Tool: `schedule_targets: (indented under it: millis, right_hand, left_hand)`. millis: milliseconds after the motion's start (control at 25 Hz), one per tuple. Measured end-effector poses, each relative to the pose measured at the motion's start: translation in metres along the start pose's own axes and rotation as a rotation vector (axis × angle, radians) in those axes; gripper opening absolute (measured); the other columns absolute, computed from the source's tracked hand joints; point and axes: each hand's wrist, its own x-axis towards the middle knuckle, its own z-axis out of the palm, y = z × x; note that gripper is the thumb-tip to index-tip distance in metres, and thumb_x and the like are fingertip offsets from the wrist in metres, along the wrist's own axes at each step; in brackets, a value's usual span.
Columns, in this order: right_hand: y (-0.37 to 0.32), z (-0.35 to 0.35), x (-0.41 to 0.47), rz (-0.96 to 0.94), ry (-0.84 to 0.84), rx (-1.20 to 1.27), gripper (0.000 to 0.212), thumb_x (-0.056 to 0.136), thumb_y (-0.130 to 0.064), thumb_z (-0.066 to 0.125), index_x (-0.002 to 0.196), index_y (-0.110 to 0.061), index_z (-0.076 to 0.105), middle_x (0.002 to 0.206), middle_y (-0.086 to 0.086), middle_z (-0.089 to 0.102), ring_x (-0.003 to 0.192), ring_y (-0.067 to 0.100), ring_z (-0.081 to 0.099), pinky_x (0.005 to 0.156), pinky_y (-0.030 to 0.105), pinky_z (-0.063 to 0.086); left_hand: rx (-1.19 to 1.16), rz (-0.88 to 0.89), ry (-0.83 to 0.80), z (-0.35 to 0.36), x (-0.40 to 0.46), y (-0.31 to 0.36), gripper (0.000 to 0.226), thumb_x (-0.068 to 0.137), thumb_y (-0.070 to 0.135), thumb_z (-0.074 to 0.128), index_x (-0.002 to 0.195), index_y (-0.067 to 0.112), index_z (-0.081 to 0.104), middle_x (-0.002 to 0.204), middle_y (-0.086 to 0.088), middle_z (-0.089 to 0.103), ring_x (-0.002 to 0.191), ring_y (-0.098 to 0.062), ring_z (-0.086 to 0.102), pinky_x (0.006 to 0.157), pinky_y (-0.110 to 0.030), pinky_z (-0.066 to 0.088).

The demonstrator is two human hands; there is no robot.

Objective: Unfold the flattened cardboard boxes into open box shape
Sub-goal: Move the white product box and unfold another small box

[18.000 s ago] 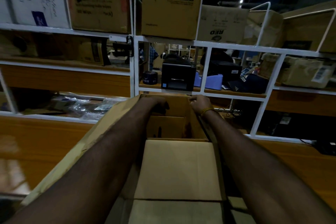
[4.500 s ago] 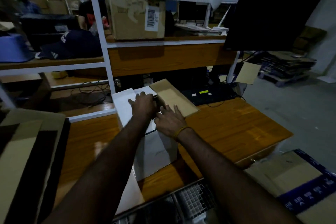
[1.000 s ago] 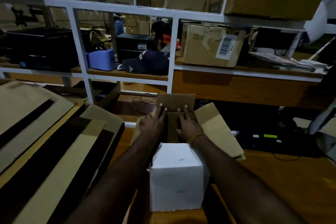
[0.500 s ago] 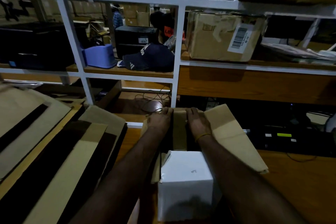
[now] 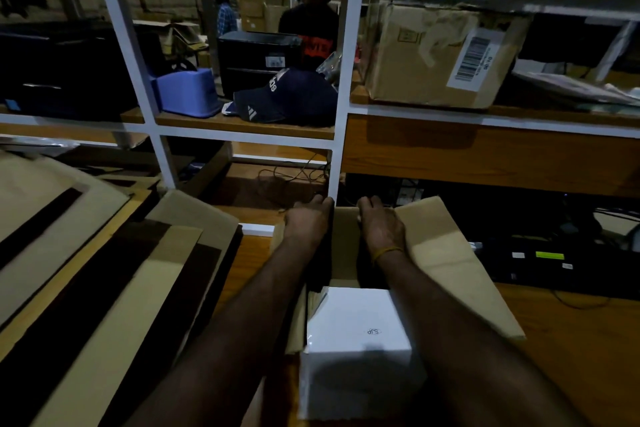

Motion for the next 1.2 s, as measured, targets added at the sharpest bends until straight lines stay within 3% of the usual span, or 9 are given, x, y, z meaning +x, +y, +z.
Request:
schedule_targets:
  millis: [320,440,560,680,800,880,1000,1080,1200]
  right_hand:
    - [0.001,-0.032,-0.029,-0.048,-0.249,0.072,0.068,0.096,-0.042,0.055,0.153,-0.029,0.02,0.161,0.003,0.009,0.139,0.037,0.031,0.11,0.045,0.034]
    - [0.002,-0.042,-0.036,-0.085,-0.325,0.102,0.058,0.097,-0.049,0.051,0.149,-0.03,0.034,0.162,0.006,0.013,0.14,0.035,0.032,0.111,0.047,0.034]
    - [0.008,-0.058,-0.045,-0.131,-0.281,0.326,0.044,0.097,-0.051,0.051,0.132,-0.026,0.059,0.14,0.009,0.055,0.12,0.03,0.054,0.101,0.04,0.045]
    - [0.021,-0.083,-0.058,-0.198,-0.382,0.448,0.034,0.097,-0.047,0.055,0.111,-0.022,0.073,0.109,0.007,0.07,0.093,0.023,0.062,0.08,0.031,0.049]
    - [0.028,-0.105,-0.075,-0.198,-0.553,0.44,0.045,0.097,-0.047,0.056,0.059,-0.021,0.059,0.062,-0.001,0.055,0.057,0.013,0.045,0.056,0.026,0.034]
    - [0.035,-0.11,-0.085,-0.159,-0.574,0.491,0.053,0.097,-0.047,0.056,0.053,-0.019,0.047,0.053,-0.003,0.046,0.049,0.012,0.038,0.053,0.026,0.029]
    - [0.048,-0.114,-0.1,-0.19,-0.597,0.625,0.054,0.094,-0.052,0.058,0.06,-0.01,0.051,0.063,0.009,0.053,0.056,0.023,0.045,0.064,0.029,0.037]
    - [0.057,-0.118,-0.111,-0.213,-0.584,0.679,0.067,0.085,-0.067,0.058,0.088,-0.001,0.066,0.091,0.016,0.069,0.08,0.034,0.063,0.083,0.04,0.052]
    - [0.069,-0.131,-0.133,-0.184,-0.545,0.85,0.073,0.079,-0.08,0.049,0.108,-0.017,0.07,0.109,0.005,0.071,0.101,0.029,0.065,0.098,0.049,0.049]
  left_hand:
    - [0.013,-0.019,-0.101,-0.011,-0.024,0.002,0.079,0.091,0.038,0.063,0.155,0.033,0.018,0.163,0.0,0.019,0.144,-0.042,0.022,0.108,-0.055,0.036]
    - [0.02,-0.007,-0.117,-0.01,-0.04,0.004,0.072,0.096,0.044,0.051,0.156,0.032,0.012,0.165,0.001,0.011,0.147,-0.041,0.017,0.114,-0.058,0.021]
    - [-0.045,-0.036,-0.17,-0.01,-0.058,0.005,0.063,0.101,0.047,0.038,0.157,0.031,0.011,0.166,0.003,0.006,0.149,-0.04,0.011,0.115,-0.059,0.018]
    - [-0.116,-0.066,-0.254,-0.019,-0.075,0.008,0.068,0.098,0.06,0.04,0.156,0.031,0.02,0.166,0.001,0.004,0.149,-0.041,0.007,0.118,-0.056,0.015]
    - [-0.339,-0.091,-0.362,-0.04,-0.088,0.01,0.068,0.094,0.059,0.048,0.151,0.023,0.037,0.159,-0.009,0.031,0.142,-0.032,0.033,0.115,-0.043,0.03]
    - [-0.553,-0.155,-0.398,-0.051,-0.094,0.009,0.081,0.082,0.066,0.062,0.147,0.022,0.044,0.146,-0.01,0.047,0.129,-0.029,0.048,0.109,-0.041,0.04]
    - [-0.628,-0.245,-0.422,-0.078,-0.119,0.021,0.07,0.087,0.055,0.064,0.144,0.02,0.042,0.142,-0.004,0.047,0.128,-0.031,0.047,0.104,-0.043,0.042]
    - [-0.61,-0.309,-0.405,-0.085,-0.132,0.033,0.058,0.096,0.039,0.059,0.146,0.018,0.037,0.144,-0.008,0.042,0.133,-0.034,0.04,0.102,-0.044,0.04]
    - [-0.614,-0.381,-0.356,-0.092,-0.148,0.047,0.049,0.1,0.028,0.055,0.144,0.012,0.04,0.145,-0.016,0.041,0.133,-0.038,0.04,0.104,-0.047,0.039]
